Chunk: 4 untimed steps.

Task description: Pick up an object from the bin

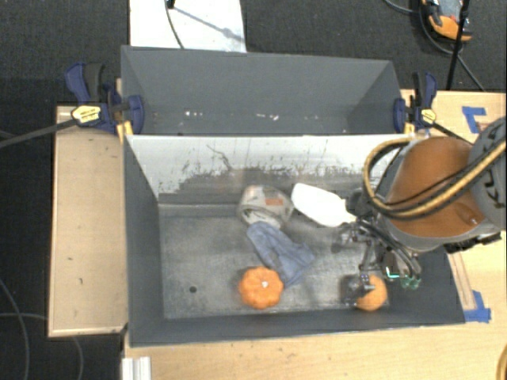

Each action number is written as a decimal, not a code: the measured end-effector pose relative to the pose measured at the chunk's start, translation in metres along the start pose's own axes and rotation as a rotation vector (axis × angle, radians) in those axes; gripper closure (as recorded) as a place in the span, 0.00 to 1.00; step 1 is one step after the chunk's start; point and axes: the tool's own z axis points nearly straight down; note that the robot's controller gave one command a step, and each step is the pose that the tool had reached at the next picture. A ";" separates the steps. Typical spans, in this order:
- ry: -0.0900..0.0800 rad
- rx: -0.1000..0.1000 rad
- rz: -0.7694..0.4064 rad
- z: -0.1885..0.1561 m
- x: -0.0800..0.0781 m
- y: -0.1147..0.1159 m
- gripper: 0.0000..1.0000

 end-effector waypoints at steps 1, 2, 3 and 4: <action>-0.008 0.001 -0.002 -0.004 -0.002 0.000 0.00; -0.015 -0.001 0.002 0.071 -0.078 0.060 0.00; -0.007 0.001 -0.109 0.045 -0.060 0.077 0.00; -0.010 0.000 -0.033 0.059 -0.072 0.067 0.00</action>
Offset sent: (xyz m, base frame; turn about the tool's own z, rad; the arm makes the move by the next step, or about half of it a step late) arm 0.0746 0.0570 -0.0726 0.0052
